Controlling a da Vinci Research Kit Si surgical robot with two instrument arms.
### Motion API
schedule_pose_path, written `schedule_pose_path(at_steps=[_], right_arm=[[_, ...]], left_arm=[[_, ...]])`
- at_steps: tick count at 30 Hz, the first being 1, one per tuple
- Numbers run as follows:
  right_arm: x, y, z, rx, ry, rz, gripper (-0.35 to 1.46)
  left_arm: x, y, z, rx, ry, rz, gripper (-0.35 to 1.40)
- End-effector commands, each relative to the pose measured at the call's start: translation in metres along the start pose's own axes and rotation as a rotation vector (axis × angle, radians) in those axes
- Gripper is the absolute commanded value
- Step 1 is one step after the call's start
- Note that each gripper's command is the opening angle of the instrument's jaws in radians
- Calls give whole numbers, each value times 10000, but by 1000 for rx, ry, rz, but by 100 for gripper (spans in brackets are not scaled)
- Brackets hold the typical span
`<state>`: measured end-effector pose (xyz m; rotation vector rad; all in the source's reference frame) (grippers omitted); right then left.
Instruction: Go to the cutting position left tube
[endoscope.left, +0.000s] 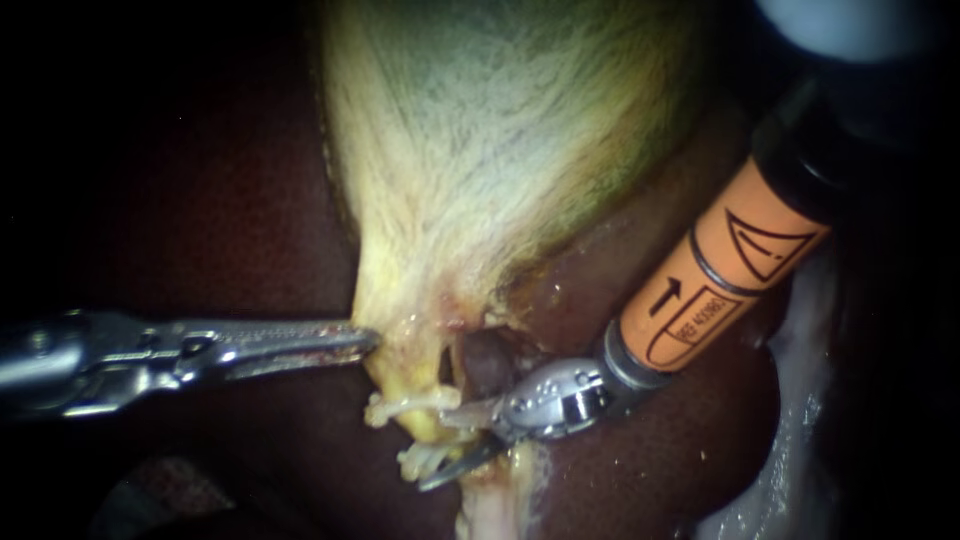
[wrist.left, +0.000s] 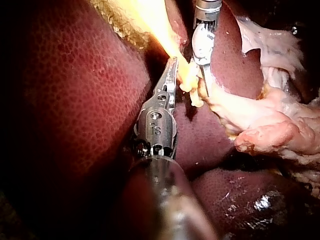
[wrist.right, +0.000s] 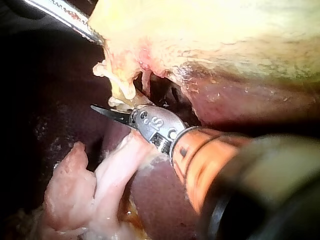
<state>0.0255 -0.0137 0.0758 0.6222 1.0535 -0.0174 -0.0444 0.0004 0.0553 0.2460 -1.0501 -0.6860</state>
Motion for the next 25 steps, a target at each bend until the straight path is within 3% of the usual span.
schedule_pose_path(at_steps=[1, 9, 25], right_arm=[[0, 2, 3, -4, 0, 2, 128], [-10, 6, 21, 10, -4, 5, 128], [-11, 6, 20, 8, -4, 4, 128]], left_arm=[[0, 0, 1, 0, 0, -1, -21], [0, -1, 4, 1, 0, -1, -21], [1, 0, 5, 1, 0, -1, -21]])
